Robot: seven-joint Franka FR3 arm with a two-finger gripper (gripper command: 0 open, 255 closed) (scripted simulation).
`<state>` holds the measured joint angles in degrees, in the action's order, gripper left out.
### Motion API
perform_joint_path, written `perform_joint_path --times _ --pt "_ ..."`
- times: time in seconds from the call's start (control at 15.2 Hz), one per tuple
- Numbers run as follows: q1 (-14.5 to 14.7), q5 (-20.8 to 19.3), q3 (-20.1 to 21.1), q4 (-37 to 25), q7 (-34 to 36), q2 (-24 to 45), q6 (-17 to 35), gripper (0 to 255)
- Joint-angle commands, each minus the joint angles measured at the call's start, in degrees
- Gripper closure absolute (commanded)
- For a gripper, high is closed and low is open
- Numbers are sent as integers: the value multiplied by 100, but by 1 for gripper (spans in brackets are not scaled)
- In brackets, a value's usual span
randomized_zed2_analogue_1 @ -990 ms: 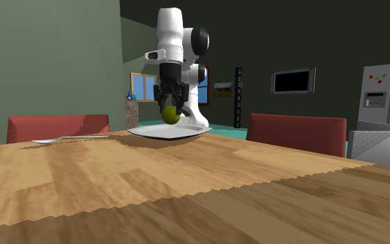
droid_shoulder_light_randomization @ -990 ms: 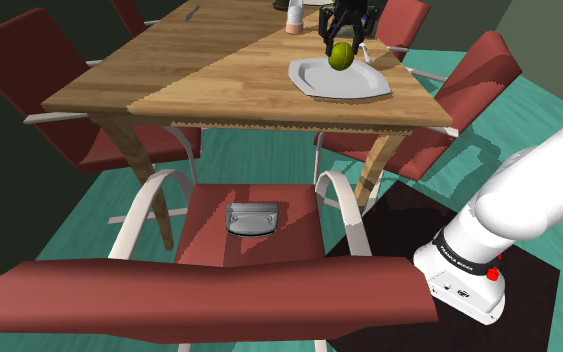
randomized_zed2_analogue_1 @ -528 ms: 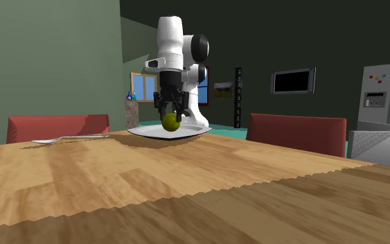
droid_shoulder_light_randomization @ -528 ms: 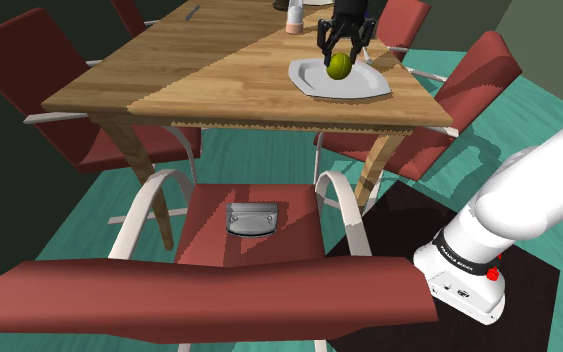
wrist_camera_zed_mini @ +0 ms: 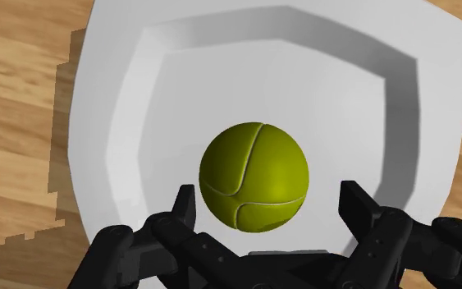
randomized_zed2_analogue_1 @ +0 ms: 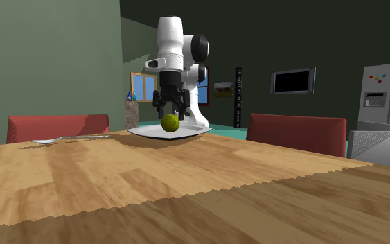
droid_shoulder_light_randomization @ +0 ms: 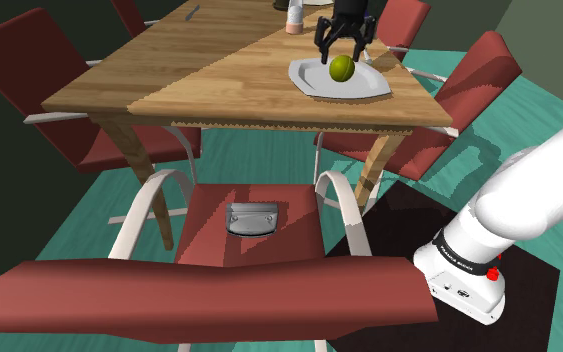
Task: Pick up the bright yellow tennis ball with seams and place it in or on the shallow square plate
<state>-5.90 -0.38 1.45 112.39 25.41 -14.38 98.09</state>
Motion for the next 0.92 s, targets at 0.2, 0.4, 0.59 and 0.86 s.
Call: perform_joint_path --times 0.2,0.4,0.59,0.86 --pt "0 0 1 -214 0 20 -193 0" --pt "1 -2 5 -857 2 119 -738 0" --pt "1 -2 4 -857 2 119 -738 0" --pt "1 -2 5 -857 2 119 -738 0"
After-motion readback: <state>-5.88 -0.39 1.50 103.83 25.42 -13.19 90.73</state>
